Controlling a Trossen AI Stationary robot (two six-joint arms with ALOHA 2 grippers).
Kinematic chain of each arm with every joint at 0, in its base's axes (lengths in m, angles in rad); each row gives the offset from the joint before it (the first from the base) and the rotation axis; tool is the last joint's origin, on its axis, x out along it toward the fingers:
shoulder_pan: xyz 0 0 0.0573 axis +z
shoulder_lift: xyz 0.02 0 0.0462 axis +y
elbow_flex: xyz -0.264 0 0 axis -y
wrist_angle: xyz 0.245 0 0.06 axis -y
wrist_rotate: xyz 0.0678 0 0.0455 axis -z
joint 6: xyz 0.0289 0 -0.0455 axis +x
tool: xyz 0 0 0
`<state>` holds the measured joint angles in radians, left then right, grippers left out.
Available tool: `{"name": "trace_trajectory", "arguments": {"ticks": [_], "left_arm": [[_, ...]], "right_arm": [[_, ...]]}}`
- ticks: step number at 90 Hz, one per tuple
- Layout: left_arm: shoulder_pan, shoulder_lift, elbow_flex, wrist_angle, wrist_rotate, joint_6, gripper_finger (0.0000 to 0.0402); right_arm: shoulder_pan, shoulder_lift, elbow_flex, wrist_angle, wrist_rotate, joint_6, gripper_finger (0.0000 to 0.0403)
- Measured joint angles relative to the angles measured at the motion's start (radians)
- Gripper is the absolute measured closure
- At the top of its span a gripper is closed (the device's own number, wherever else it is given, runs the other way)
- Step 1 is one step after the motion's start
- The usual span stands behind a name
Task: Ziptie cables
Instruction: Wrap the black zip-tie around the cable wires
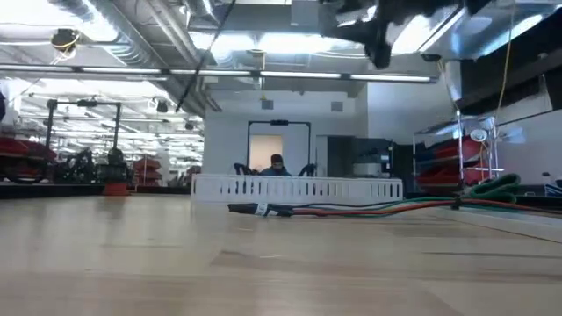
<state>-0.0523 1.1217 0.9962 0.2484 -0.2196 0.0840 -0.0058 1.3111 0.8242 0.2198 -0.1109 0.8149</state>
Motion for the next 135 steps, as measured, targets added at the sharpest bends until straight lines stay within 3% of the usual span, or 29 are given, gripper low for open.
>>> {"name": "trace_trajectory", "arguments": {"ticks": [14,39,56,83,113,126,135], "left_arm": [[0.003,0.009,0.001,0.030,0.053,0.137,0.0401],[-0.017,0.044,0.001,0.030,0.067,0.240,0.0401],[-0.025,0.089,0.001,0.040,0.083,0.292,0.0401],[-0.053,0.185,0.001,0.109,0.139,0.313,0.0401],[-0.065,0.185,0.002,0.083,0.138,0.312,0.0401],[-0.085,0.147,0.001,-0.002,0.043,0.317,0.0401],[-0.088,0.121,0.002,-0.003,0.033,0.320,0.0401]], "right_arm": [[-0.052,0.125,-0.002,0.185,-0.140,0.295,0.0191],[-0.148,0.353,-0.001,0.650,-0.322,0.724,0.0191],[-0.151,0.442,0.006,0.727,-0.391,0.937,0.0191],[-0.180,0.463,0.037,0.729,-0.399,0.987,0.0191],[-0.184,0.463,0.042,0.728,-0.418,0.992,0.0191],[-0.185,0.463,0.042,0.726,-0.493,0.986,0.0191],[-0.184,0.461,0.041,0.691,-0.509,0.979,0.0191]]}}
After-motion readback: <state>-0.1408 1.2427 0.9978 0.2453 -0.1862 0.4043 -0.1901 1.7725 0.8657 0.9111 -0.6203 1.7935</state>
